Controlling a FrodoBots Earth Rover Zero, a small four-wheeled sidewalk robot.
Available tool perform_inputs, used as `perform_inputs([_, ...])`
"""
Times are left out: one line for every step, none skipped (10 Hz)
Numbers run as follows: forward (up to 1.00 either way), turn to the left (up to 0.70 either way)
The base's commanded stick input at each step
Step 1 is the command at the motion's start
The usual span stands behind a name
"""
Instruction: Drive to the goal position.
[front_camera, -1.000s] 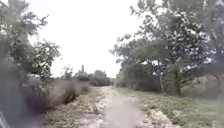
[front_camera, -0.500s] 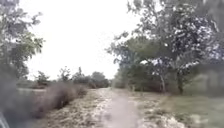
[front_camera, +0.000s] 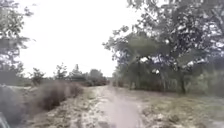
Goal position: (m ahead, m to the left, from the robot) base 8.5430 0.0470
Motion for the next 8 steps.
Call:
perform_inputs([0.85,0.00])
perform_inputs([0.85,0.00])
perform_inputs([0.85,0.00])
perform_inputs([0.85,0.00])
perform_inputs([0.85,0.00])
perform_inputs([0.85,0.00])
perform_inputs([0.85,0.00])
perform_inputs([0.85,0.00])
